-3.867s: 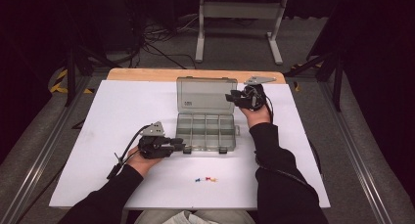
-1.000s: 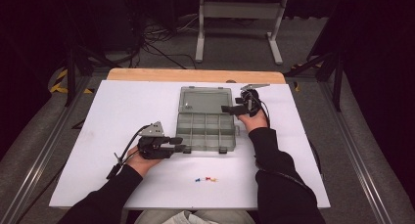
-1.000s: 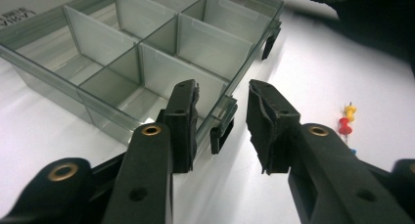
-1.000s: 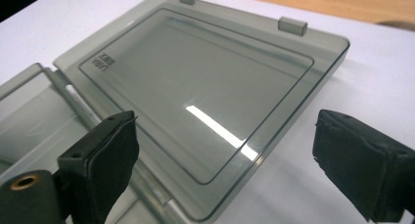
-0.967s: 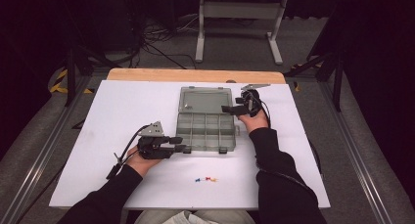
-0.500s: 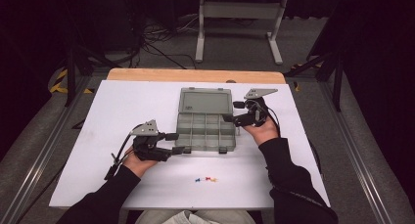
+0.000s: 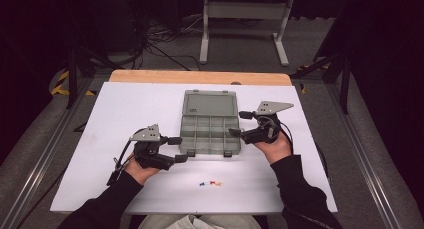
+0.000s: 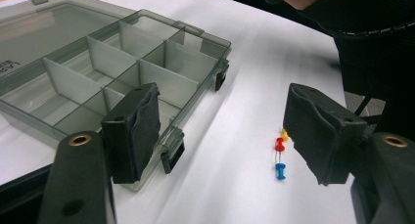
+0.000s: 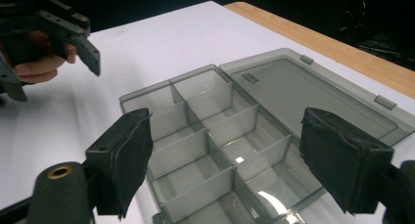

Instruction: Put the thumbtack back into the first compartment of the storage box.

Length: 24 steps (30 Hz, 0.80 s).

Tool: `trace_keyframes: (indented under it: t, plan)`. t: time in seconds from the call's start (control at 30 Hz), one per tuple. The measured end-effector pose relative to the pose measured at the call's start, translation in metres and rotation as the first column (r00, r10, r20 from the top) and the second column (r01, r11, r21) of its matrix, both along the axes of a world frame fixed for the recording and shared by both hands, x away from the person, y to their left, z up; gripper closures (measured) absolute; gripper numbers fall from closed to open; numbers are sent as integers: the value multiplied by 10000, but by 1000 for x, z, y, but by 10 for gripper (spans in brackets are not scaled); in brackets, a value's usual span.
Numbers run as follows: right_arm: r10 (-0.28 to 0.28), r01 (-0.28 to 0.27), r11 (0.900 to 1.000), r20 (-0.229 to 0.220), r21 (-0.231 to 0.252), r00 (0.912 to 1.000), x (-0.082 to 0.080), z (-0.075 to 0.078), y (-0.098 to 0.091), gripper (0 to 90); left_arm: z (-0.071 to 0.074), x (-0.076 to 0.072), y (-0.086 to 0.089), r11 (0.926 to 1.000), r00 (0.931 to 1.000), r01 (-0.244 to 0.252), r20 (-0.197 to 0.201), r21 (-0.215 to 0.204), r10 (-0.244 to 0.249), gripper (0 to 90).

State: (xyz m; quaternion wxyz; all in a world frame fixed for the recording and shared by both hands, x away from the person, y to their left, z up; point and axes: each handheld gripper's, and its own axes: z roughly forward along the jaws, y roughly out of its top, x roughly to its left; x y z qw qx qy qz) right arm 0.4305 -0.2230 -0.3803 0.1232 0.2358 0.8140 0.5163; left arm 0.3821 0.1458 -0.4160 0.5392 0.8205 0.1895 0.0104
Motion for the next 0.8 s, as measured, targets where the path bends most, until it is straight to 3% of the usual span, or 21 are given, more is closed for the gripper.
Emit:
trace_keyframes:
  t: [0.17, 0.5, 0.7, 0.73, 0.8]
  plan:
    - [48, -54, 9996, 225, 283, 9997, -10, -3, -2, 177, 2, -4, -3, 9998, 9999, 120, 92, 174, -121, 270]
    - [290, -290, 9996, 560, -12, 9980, -19, -3, 0, 165, 5, -6, -10, 9988, 9995, 317, 26, 361, -318, 274]
    - [290, -289, 9996, 537, -22, 9981, -18, -6, -2, 166, 11, -6, -23, 9915, 9969, 782, -122, 1037, -774, 274]
    - [298, -296, 9995, 534, -60, 9981, -18, -6, -2, 166, 14, -5, -28, 9855, 9953, 956, -282, 1399, -926, 274]
    - [309, -305, 9995, 535, -89, 9981, -18, -6, -2, 166, 16, -5, -31, 9827, 9945, 1037, -329, 1532, -999, 275]
